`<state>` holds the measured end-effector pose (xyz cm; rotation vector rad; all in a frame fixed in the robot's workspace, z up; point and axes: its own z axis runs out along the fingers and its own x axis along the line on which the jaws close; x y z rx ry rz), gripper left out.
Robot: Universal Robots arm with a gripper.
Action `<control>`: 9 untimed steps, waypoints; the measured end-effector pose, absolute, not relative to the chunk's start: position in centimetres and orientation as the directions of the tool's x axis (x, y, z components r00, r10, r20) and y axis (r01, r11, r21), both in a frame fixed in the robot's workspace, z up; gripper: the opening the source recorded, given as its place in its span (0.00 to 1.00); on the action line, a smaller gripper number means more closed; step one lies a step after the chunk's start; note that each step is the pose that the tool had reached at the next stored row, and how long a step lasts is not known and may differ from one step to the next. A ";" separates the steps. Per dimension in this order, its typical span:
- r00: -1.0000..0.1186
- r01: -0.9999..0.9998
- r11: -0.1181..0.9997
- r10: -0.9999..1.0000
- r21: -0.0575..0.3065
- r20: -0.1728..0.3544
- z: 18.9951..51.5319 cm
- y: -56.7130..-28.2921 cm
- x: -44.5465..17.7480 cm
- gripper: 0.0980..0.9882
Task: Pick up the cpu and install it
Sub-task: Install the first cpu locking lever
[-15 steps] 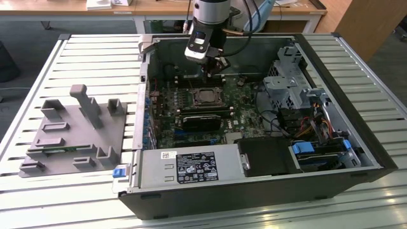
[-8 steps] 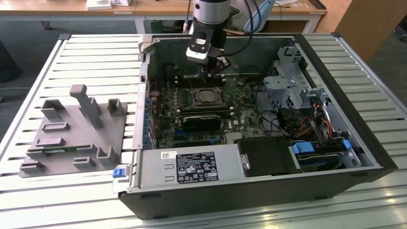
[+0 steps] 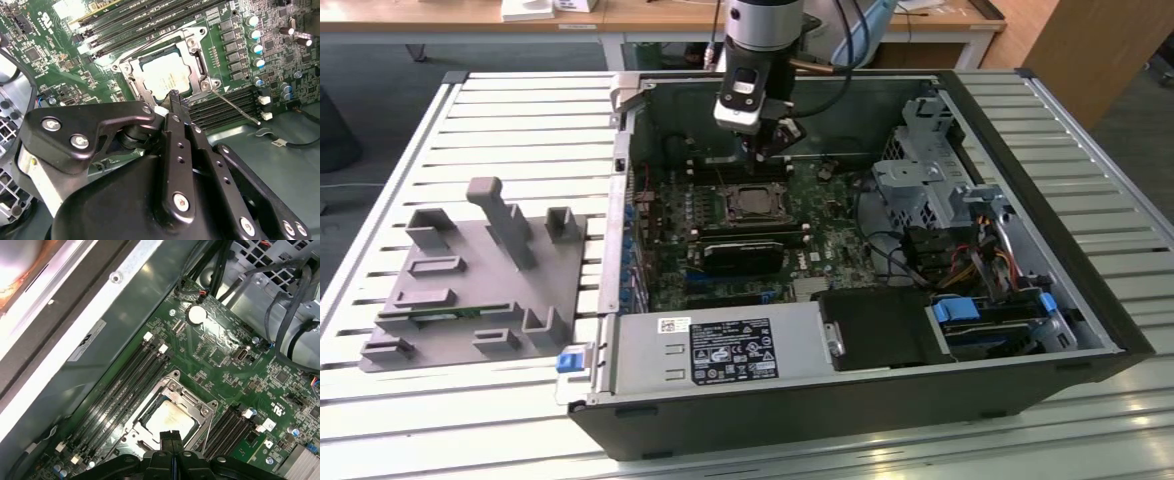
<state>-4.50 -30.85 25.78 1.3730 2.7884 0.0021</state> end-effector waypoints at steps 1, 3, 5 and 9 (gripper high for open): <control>-0.612 0.790 0.613 0.790 0.016 -0.029 25.8 -30.9 -4.5 0.01; -0.619 0.785 0.619 0.785 0.016 -0.029 25.8 -30.9 -4.5 0.01; -0.629 0.777 0.630 0.777 0.016 -0.029 25.8 -30.9 -4.5 0.01; -0.642 0.766 0.642 0.766 0.016 -0.029 25.8 -30.9 -4.5 0.01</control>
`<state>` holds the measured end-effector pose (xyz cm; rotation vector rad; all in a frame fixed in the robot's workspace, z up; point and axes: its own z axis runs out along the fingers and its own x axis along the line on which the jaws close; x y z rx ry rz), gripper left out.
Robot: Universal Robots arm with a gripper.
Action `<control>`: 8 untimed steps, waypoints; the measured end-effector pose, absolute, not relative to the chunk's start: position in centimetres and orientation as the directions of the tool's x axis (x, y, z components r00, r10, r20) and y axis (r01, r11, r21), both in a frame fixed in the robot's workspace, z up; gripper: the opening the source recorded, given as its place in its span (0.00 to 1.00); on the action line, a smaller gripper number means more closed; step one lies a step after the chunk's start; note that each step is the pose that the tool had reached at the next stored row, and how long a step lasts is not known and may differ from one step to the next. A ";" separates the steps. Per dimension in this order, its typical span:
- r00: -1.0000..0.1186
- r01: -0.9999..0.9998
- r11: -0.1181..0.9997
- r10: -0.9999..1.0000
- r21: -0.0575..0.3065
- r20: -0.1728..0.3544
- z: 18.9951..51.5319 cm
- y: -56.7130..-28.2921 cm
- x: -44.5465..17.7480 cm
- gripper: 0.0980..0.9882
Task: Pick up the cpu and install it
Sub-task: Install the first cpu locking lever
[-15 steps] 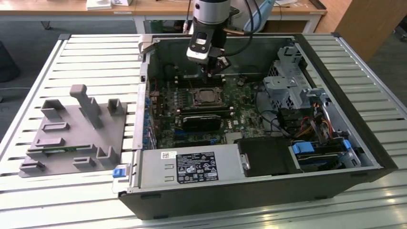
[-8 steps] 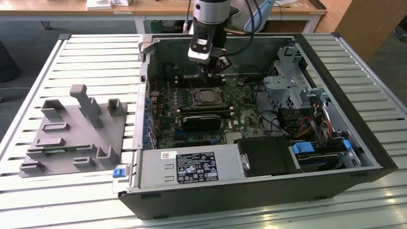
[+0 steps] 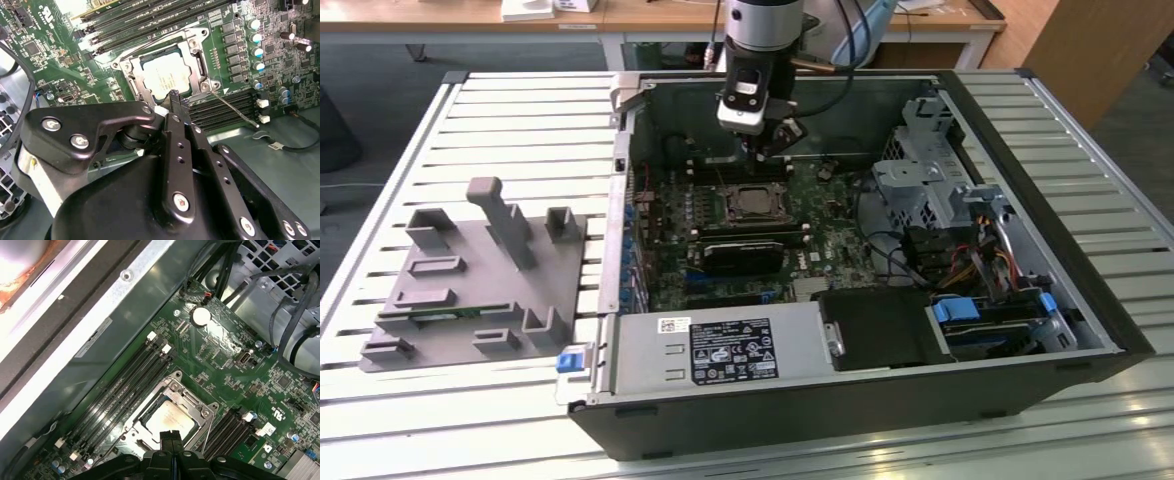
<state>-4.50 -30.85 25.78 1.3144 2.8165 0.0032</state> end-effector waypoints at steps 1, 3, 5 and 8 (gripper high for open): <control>-0.645 0.764 0.646 0.764 0.016 -0.029 25.8 -30.9 -4.5 0.01; -0.651 0.758 0.652 0.758 0.016 -0.029 25.8 -30.9 -4.5 0.01; -0.657 0.753 0.658 0.753 0.016 -0.029 25.8 -30.9 -4.5 0.01; -0.666 0.745 0.666 0.746 0.016 -0.029 25.8 -30.9 -4.5 0.01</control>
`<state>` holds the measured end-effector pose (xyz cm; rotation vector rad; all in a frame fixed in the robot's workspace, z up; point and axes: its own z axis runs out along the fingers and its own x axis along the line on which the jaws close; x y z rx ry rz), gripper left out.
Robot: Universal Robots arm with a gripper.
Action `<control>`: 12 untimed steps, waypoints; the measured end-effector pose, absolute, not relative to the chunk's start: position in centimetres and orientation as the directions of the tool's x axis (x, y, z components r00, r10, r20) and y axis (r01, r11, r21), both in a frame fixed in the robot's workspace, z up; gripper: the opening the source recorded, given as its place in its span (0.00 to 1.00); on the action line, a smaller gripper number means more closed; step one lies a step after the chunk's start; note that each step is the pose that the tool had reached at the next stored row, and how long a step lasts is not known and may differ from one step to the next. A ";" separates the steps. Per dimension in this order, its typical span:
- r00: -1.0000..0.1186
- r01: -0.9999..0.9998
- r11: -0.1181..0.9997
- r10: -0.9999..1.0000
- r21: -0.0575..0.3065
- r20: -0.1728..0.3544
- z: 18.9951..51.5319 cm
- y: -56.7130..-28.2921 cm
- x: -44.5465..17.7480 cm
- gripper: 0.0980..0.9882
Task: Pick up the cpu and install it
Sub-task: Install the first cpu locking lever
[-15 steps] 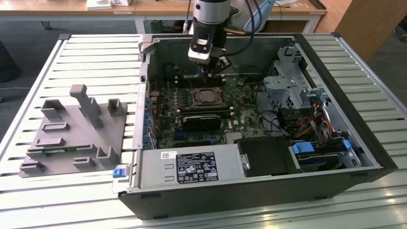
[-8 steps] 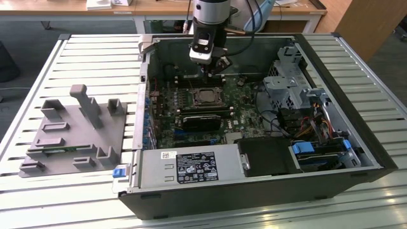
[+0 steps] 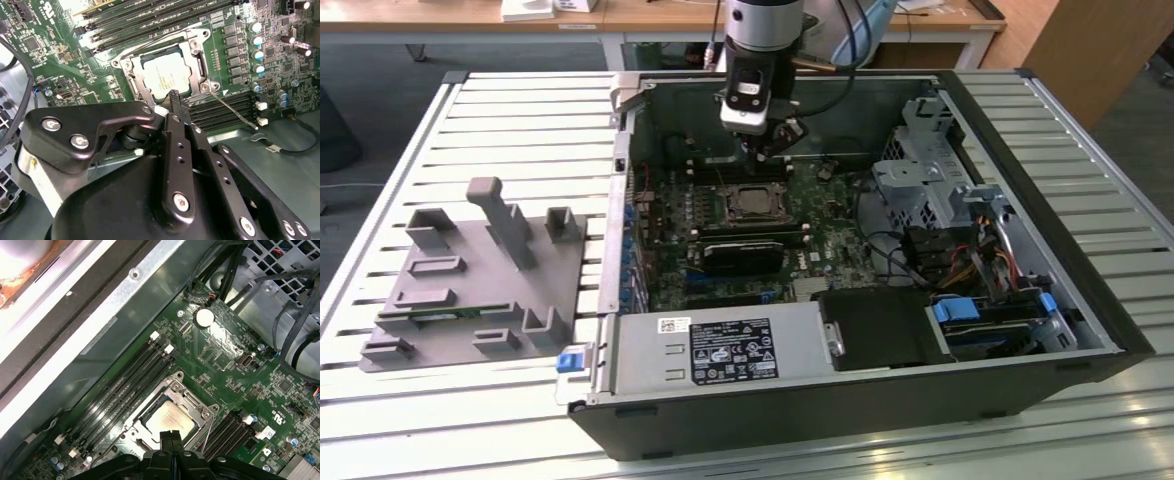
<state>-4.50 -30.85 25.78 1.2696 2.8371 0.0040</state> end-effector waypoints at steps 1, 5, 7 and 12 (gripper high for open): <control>-0.669 0.743 0.669 0.743 0.016 -0.029 25.8 -30.9 -4.5 0.01; -0.680 0.732 0.681 0.733 0.016 -0.029 25.8 -30.9 -4.5 0.01; -0.686 0.727 0.687 0.727 0.016 -0.029 25.8 -30.9 -4.5 0.01; -0.700 0.713 0.701 0.713 0.016 -0.029 25.8 -30.9 -4.5 0.01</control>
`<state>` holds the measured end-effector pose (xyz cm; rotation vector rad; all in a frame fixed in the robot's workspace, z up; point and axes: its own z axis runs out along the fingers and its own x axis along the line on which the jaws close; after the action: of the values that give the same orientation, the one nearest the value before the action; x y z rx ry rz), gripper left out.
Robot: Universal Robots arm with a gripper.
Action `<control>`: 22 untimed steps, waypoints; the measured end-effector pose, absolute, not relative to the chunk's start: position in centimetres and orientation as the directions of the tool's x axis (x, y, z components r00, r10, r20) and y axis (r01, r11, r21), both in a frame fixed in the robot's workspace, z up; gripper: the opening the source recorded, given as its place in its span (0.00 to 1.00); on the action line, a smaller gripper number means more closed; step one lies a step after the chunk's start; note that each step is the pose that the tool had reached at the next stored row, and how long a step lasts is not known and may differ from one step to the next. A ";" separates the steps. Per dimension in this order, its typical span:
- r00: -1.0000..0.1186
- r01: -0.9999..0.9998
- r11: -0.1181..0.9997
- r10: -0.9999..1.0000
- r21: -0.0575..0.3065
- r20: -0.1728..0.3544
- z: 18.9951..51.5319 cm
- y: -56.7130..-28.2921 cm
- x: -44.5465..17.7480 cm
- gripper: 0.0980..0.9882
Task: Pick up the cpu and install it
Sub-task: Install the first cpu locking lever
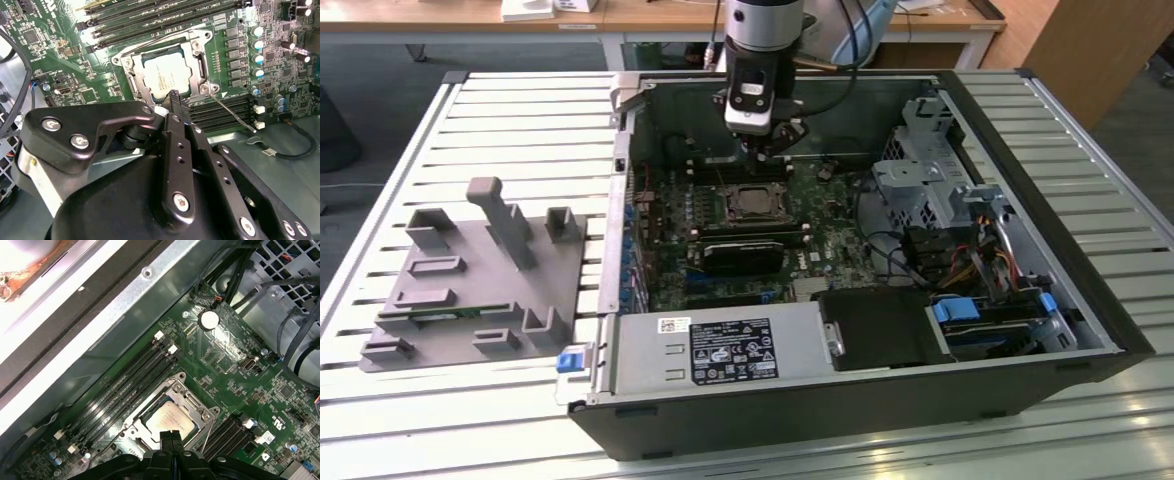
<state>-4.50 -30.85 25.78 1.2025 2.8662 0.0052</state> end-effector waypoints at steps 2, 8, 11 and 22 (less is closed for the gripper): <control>-0.706 0.708 0.707 0.708 0.016 -0.029 25.8 -30.9 -4.5 0.01; -0.721 0.692 0.722 0.692 0.016 -0.029 25.8 -30.9 -4.5 0.01; -0.729 0.684 0.729 0.684 0.016 -0.029 25.8 -30.9 -4.5 0.01; -0.809 0.587 0.810 0.587 0.016 -0.029 25.8 -30.9 -4.5 0.01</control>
<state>-4.50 -30.88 25.78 0.9593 2.9569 0.0095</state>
